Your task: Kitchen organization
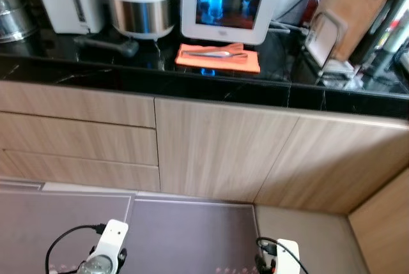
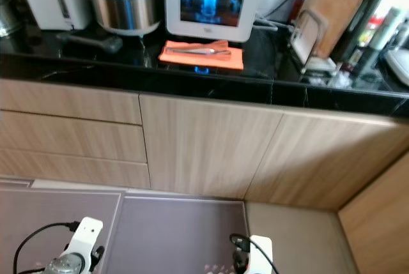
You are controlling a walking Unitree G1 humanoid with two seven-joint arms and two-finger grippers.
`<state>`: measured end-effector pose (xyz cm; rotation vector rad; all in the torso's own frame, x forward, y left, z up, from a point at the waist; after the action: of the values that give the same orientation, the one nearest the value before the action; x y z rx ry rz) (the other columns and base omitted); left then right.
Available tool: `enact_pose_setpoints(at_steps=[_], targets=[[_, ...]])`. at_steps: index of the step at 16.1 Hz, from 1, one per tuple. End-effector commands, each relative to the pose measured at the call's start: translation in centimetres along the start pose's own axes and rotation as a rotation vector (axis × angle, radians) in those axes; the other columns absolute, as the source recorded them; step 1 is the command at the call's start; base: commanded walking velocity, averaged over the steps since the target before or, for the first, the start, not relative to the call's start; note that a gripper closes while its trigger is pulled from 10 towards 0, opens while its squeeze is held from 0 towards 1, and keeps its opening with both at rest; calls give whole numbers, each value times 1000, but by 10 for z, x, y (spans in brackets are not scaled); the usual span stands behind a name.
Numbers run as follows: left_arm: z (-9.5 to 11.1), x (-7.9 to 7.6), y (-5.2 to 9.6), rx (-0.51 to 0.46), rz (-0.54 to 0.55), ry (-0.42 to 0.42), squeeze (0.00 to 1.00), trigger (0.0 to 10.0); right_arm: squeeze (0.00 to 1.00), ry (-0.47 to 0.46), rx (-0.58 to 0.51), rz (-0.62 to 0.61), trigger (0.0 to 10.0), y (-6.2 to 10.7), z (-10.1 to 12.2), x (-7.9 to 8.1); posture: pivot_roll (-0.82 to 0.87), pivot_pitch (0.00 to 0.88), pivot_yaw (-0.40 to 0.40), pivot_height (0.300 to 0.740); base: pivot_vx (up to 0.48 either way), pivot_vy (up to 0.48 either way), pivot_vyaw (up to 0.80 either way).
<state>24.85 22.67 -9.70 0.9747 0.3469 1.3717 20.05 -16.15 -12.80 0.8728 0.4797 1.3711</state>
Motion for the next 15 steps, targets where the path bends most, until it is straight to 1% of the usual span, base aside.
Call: enact_pose_setpoints(at_steps=[1, 5, 9, 10, 12, 13, 14, 15], targets=[[2, -12, -1, 7, -24, 6, 0, 10000, 0, 7, 10, -31, 10000, 2, -3, -13, 121, 0, -99, 740, 0, 458, 0], [12, -18, -2, -18, -31, 24, 0, 10000, 0, 5, 4, -45, 10000, 3, -1, -15, 115, 0, -96, 740, 0, 458, 0], [12, -18, -2, -17, -30, 27, 0, 10000, 0, 7, 9, -47, 10000, 3, -3, -15, 122, 0, -95, 740, 0, 445, 0], [10, -18, -2, -13, -29, 27, 0, 10000, 0, 23, 7, -49, 10000, 3, -3, -15, 122, 0, -95, 740, 0, 431, 0], [7, -18, -2, -6, -28, 24, 0, 10000, 0, 57, 14, -54, 10000, 3, -5, -15, 123, 0, -94, 740, 0, 426, 753], [6, -18, -2, -5, -27, 23, 0, 10000, 0, 56, 19, -57, 10000, 3, -6, -15, 123, 0, -95, 740, 0, 416, 800], [6, -17, -2, -3, -24, 25, 0, 10000, 0, 17, 14, -58, 10000, 4, -6, -15, 123, 0, -94, 740, 0, 412, 556], [7, -18, -1, -8, -23, 14, 0, 10000, 0, 24, 14, -55, 10000, 3, -6, -15, 125, 0, -94, 740, 0, 0, 0]])
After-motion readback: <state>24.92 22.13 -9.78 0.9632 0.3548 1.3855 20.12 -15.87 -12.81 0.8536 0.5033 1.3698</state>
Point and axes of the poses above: a point about 5 cm out from each wrist's last joint towards the gripper, its own y axis pointing back from the gripper into the wrist, its own z axis along the axis of the wrist's last joint, x = y × z, the point moved 5 cm from there along -y, pointing out of the wrist towards the gripper, and after that the axes turned 4 degrees about -y, right-handed, at the moved point
